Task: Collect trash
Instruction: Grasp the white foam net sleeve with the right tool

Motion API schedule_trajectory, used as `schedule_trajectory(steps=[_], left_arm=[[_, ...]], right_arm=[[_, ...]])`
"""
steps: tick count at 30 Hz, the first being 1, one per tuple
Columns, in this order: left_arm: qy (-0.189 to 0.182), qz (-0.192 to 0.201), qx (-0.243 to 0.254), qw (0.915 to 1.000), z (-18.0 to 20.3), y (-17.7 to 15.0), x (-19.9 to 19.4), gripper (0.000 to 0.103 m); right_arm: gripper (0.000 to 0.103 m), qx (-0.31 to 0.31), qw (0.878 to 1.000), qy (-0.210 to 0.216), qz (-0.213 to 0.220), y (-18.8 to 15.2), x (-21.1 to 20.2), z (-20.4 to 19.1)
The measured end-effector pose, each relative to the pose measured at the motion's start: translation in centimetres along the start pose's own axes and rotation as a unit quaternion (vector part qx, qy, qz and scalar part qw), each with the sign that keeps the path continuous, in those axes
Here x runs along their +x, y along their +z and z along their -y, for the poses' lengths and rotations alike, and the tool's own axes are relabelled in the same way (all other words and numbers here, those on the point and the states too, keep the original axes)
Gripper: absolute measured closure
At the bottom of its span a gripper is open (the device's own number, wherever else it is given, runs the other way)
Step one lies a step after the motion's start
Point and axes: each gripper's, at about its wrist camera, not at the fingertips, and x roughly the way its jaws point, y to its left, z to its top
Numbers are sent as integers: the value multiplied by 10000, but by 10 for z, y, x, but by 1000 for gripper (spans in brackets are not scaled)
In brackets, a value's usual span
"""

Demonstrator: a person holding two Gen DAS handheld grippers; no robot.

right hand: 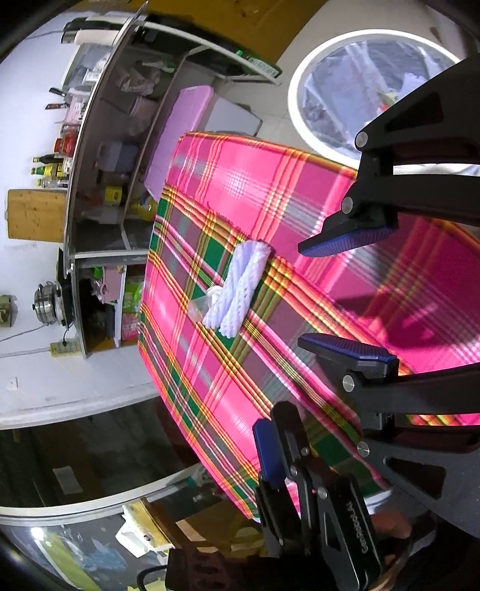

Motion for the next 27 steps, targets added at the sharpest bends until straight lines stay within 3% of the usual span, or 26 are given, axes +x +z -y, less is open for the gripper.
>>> schedule_trajectory(steps=[14, 27], left_arm=[[150, -2, -300, 9994, -39, 7, 11, 69], [238, -61, -513, 9984, -69, 10, 24, 69]], right_arm=[[55, -613, 9981, 82, -43, 35, 58, 5], [53, -1380, 9894, 239, -392, 56, 111, 8]])
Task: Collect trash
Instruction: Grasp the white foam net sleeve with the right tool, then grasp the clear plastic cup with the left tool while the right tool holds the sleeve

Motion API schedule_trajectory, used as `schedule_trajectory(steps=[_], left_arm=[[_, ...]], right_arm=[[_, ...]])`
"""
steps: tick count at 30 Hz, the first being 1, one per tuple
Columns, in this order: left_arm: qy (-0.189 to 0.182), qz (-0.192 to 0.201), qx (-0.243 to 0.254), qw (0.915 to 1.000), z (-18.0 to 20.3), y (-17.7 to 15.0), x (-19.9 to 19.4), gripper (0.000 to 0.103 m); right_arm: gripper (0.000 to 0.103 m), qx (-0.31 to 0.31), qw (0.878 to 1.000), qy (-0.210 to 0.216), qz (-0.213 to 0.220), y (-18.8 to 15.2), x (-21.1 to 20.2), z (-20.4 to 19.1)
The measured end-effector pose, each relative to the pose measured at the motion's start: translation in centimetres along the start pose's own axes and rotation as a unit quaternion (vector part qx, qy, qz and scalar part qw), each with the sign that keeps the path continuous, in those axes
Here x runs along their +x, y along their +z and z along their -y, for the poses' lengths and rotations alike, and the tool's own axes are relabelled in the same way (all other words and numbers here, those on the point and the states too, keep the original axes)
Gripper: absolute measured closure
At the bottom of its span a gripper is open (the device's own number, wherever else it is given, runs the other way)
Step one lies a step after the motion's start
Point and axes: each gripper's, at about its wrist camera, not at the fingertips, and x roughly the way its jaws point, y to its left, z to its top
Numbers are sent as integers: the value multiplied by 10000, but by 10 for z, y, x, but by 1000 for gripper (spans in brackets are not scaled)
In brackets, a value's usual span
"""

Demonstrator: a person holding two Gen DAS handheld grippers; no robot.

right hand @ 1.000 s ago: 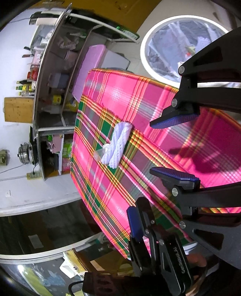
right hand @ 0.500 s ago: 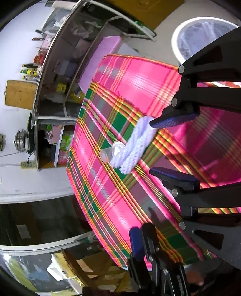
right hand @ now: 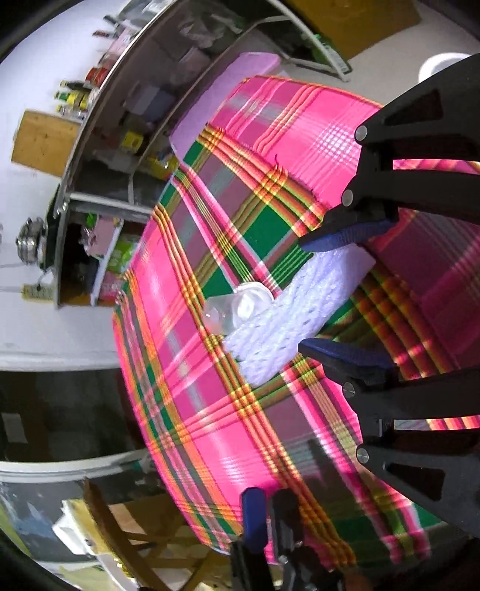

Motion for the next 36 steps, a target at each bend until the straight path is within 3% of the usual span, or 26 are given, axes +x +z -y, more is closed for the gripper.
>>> schedule_trajectory(steps=[6, 7, 13, 20, 29, 32, 36], left_arm=[[6, -39, -38, 10000, -4, 1, 5, 69], [6, -43, -41, 10000, -5, 1, 6, 69], [32, -51, -48, 10000, -6, 2, 7, 69], [23, 1, 0, 10000, -2, 9, 5, 69], [-125, -6, 177, 9998, 12, 28, 20, 69], [-207, -34, 193, 9996, 17, 37, 32, 57], [-270, -101, 257, 9993, 25, 48, 50, 56]], right_arm=[[55, -73, 9997, 52, -222, 0, 13, 3], [66, -66, 9997, 85, -226, 0, 13, 2], [90, -432, 9990, 24, -133, -10, -3, -22], [91, -77, 9999, 83, 67, -29, -30, -29], [91, 1031, 9943, -224, 179, -52, -60, -9], [91, 1293, 9910, -297, 182, -60, -65, 0], [91, 1507, 9878, -350, 188, -65, -70, 8]])
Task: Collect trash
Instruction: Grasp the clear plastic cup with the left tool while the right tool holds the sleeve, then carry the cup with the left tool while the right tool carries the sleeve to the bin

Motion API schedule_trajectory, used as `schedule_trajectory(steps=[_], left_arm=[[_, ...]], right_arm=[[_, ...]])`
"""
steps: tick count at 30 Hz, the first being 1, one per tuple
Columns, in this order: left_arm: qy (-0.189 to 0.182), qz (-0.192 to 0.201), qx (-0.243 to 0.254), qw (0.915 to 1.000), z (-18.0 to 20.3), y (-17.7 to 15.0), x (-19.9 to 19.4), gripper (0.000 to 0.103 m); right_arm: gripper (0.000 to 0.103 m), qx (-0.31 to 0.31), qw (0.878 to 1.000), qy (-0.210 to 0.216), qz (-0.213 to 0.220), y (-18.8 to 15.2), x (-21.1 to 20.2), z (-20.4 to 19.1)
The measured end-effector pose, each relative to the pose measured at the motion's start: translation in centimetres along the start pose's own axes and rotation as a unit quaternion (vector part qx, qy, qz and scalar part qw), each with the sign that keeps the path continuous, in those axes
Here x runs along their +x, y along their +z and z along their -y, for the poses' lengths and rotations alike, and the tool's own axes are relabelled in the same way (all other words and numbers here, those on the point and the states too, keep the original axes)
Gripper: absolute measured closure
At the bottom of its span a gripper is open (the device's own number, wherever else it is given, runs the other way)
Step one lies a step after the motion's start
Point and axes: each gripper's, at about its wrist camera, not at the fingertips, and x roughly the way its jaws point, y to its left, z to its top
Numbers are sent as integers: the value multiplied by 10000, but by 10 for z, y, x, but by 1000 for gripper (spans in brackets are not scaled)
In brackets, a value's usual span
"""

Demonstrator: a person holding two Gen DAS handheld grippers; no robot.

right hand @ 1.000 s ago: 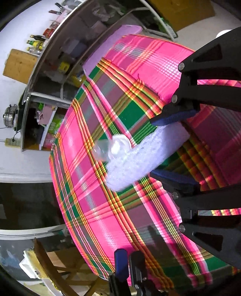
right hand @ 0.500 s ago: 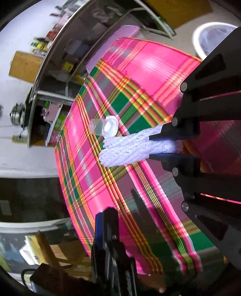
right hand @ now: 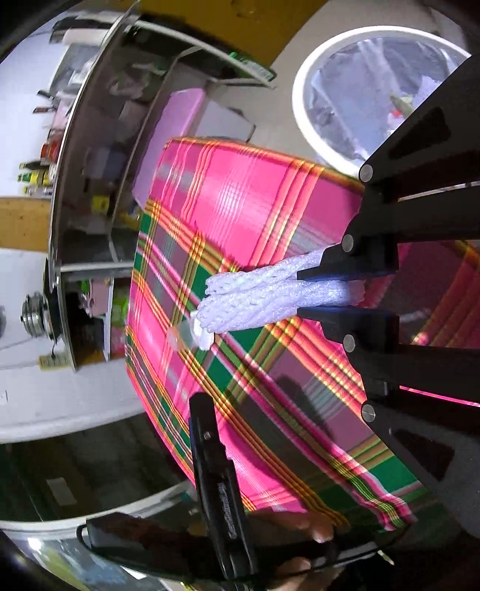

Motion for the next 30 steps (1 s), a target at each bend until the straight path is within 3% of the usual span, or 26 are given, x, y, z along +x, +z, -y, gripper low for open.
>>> schedule_trajectory(steps=[19, 20, 23, 30], left_arm=[[391, -306, 141, 9987, 5, 39, 82, 56], [415, -302, 147, 9986, 5, 39, 85, 57], [468, -330, 224, 9981, 7, 40, 91, 75], [443, -200, 342, 9982, 14, 38, 79, 76]], right_arm=[[91, 296, 9995, 32, 97, -5, -1, 27], [91, 308, 9995, 30, 100, -5, -1, 28], [91, 348, 9993, 14, 109, -6, -1, 30], [91, 355, 9992, -6, 160, -7, -7, 24]])
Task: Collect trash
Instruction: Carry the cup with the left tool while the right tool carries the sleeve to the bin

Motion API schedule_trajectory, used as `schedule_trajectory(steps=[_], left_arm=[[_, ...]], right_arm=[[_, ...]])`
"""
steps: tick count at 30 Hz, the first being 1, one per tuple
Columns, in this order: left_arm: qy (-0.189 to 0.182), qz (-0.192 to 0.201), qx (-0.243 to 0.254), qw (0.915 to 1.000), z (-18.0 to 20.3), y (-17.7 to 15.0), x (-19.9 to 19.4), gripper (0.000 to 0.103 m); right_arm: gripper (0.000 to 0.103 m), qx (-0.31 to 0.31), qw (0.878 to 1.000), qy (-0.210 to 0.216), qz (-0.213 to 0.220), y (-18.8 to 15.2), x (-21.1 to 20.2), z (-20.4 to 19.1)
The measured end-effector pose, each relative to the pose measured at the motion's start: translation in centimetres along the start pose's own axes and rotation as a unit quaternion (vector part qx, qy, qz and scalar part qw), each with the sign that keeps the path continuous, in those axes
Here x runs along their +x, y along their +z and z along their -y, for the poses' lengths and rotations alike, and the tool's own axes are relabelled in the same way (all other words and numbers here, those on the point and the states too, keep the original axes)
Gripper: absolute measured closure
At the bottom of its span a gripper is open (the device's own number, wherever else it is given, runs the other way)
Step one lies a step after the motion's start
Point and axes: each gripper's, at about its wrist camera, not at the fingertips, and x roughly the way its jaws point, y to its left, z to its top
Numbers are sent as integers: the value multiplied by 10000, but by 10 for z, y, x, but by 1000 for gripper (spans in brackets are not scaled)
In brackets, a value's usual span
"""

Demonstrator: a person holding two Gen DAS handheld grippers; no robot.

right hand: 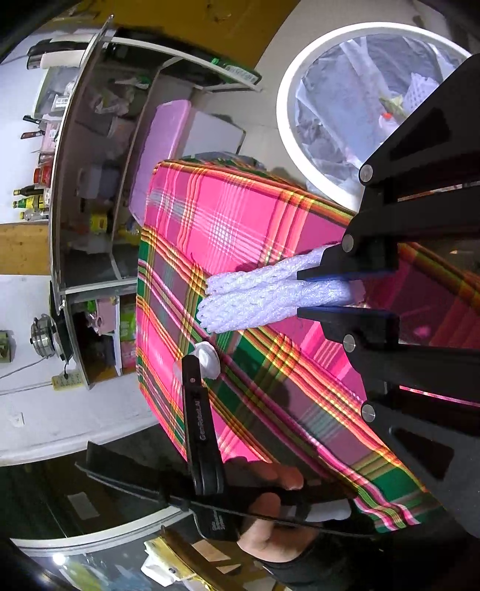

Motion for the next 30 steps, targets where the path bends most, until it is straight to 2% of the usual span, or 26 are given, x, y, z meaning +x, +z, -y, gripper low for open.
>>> schedule_trajectory(steps=[20, 30], left_arm=[[-471, 436, 138, 9978, 41, -62, -128, 76], [-631, 599, 245, 9959, 59, -86, -172, 76]], right_arm=[[91, 42, 9991, -183, 372, -19, -70, -38], [91, 101, 9981, -247, 553, -34, -103, -48]])
